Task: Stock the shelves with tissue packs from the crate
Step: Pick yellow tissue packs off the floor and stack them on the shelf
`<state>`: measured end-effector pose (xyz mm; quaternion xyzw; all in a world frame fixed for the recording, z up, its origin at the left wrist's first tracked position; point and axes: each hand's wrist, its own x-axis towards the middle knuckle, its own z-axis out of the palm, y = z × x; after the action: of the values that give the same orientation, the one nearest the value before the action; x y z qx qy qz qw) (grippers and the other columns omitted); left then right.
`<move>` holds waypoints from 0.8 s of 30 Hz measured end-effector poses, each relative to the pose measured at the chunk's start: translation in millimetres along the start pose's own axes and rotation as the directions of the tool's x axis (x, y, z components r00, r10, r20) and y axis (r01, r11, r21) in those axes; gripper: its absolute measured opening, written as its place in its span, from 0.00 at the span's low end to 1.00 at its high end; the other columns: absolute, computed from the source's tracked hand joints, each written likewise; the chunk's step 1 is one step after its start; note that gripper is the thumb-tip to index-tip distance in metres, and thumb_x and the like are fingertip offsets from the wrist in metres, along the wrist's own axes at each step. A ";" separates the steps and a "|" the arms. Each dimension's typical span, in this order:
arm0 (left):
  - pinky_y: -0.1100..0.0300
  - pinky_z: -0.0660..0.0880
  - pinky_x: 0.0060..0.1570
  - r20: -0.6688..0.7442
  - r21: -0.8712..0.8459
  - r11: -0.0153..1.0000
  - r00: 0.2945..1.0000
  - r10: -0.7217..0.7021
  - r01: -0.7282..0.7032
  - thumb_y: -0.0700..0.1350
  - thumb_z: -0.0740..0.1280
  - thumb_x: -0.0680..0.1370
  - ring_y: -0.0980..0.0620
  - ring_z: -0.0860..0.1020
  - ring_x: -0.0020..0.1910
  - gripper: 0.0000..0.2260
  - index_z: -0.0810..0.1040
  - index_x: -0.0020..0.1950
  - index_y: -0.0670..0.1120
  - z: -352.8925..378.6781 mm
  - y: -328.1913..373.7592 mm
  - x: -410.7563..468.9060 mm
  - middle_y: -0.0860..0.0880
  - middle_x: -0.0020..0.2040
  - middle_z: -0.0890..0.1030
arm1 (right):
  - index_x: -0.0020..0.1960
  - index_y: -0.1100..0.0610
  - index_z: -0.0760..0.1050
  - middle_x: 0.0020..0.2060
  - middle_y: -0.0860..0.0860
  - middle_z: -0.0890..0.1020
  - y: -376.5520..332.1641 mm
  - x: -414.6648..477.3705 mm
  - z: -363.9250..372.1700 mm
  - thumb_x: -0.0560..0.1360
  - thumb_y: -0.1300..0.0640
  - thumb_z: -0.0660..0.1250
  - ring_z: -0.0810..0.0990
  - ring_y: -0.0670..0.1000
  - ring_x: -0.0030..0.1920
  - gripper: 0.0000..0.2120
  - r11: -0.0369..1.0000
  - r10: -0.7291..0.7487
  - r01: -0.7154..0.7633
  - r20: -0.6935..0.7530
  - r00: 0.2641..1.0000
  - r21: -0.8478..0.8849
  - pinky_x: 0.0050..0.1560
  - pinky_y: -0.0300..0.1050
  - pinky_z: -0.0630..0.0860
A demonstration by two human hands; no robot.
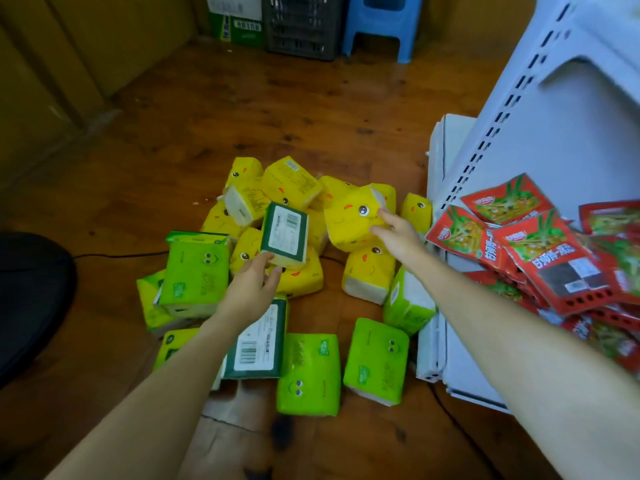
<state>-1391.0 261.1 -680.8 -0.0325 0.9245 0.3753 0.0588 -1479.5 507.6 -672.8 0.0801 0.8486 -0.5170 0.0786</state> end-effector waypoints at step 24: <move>0.55 0.75 0.40 0.217 -0.658 0.681 0.947 -0.238 0.322 0.47 0.65 0.78 0.49 0.78 0.46 0.15 0.71 0.65 0.54 -48.4 43.3 -21.4 0.43 0.61 0.77 | 0.58 0.51 0.76 0.70 0.51 0.68 -76.9 -70.3 21.4 0.78 0.62 0.59 0.59 0.51 0.73 0.13 0.967 0.003 -0.150 0.573 0.819 0.208 0.63 0.46 0.65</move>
<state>-1378.3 258.7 -613.6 -0.1716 0.6991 0.6773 0.1518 -1426.6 449.8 -600.9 -0.0342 0.7124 -0.6139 0.3382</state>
